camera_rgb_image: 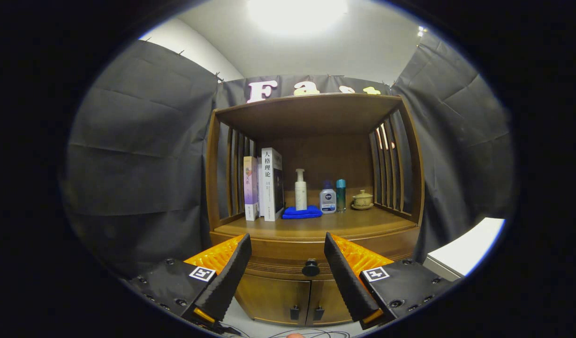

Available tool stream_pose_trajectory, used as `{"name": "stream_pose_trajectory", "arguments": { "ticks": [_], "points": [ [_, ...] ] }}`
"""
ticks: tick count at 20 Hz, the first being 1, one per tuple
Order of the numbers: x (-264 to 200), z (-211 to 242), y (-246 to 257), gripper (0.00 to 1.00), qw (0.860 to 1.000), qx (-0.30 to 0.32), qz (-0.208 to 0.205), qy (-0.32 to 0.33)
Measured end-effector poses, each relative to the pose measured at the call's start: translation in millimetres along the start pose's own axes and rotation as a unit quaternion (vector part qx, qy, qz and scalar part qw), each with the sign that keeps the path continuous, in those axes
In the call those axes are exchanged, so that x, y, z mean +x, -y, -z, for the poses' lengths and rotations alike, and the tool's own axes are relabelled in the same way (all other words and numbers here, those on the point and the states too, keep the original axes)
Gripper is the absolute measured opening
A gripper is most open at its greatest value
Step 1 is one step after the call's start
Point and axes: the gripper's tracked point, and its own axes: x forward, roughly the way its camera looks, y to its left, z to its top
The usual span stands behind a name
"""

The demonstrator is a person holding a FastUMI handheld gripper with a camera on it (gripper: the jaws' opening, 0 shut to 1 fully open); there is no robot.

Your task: Pull open the drawer, take out the items inside it, and place them on the countertop above the cabinet.

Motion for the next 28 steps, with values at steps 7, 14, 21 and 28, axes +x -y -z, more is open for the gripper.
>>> {"name": "stream_pose_trajectory", "arguments": {
  "ticks": [7,14,21,28],
  "points": [
    [57.6,39.2,17.5,0.98,0.999,-0.011,0.022,-0.036],
    [104.0,92.9,15.5,0.98,0.997,0.008,0.029,-0.072],
    [130.4,127.9,28.0,0.85,0.992,0.007,0.054,-0.111],
    [129.9,156.4,40.5,0.62,0.986,0.014,0.075,-0.150]
  ]
}}
